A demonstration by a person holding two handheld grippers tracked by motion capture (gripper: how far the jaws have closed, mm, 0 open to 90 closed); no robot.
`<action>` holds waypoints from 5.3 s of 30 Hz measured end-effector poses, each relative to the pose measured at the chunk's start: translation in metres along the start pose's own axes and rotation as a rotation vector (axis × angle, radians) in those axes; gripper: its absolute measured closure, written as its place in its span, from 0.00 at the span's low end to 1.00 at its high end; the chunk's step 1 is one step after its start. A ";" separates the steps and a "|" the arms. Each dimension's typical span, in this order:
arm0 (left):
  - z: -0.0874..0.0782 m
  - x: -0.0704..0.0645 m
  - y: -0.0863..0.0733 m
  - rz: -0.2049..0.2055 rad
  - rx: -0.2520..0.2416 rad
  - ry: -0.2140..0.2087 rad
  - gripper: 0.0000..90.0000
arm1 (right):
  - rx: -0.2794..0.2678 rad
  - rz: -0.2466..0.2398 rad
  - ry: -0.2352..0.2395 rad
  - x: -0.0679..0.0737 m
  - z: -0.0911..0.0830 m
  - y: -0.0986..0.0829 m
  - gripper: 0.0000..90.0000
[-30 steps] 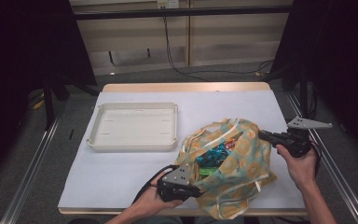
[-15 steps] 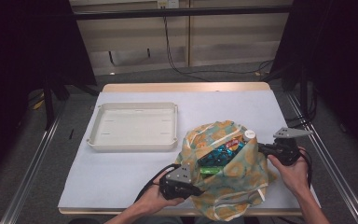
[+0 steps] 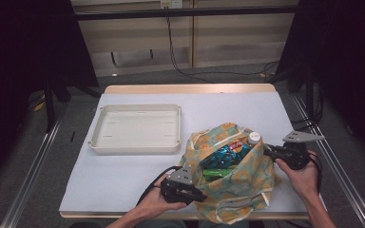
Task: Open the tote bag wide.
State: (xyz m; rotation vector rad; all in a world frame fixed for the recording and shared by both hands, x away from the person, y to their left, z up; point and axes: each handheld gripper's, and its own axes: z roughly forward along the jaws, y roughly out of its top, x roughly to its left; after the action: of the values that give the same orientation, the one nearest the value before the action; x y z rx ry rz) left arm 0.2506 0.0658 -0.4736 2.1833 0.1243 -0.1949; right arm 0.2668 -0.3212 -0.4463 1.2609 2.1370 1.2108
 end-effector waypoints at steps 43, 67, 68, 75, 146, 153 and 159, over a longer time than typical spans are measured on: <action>-0.059 0.043 0.064 -0.034 -0.318 0.172 0.57 | -0.175 0.000 0.142 0.070 -0.058 0.057 0.19; -0.049 0.087 0.046 -0.183 -0.252 0.280 1.00 | -0.091 0.030 0.151 0.068 -0.048 0.015 0.79; -0.046 0.087 0.046 -0.183 -0.245 0.286 1.00 | -0.095 0.025 0.154 0.068 -0.049 0.014 0.90; -0.037 0.096 0.031 -0.197 -0.174 0.324 1.00 | -0.087 0.030 0.120 0.063 -0.056 -0.002 0.99; -0.017 -0.020 0.022 0.038 -0.101 -0.025 1.00 | -0.095 0.011 0.212 0.076 -0.060 -0.005 0.99; 0.001 -0.018 0.015 0.042 -0.019 -0.017 1.00 | -0.051 0.009 0.165 0.081 -0.071 -0.024 1.00; 0.008 -0.008 0.010 0.026 0.017 0.001 1.00 | -0.005 0.038 0.147 0.074 -0.070 -0.046 1.00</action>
State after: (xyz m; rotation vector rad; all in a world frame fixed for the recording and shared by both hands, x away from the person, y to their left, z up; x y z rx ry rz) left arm 0.2439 0.0531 -0.4686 2.2007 0.0950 -0.1809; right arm 0.1569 -0.3029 -0.4377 1.2508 2.2200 1.3627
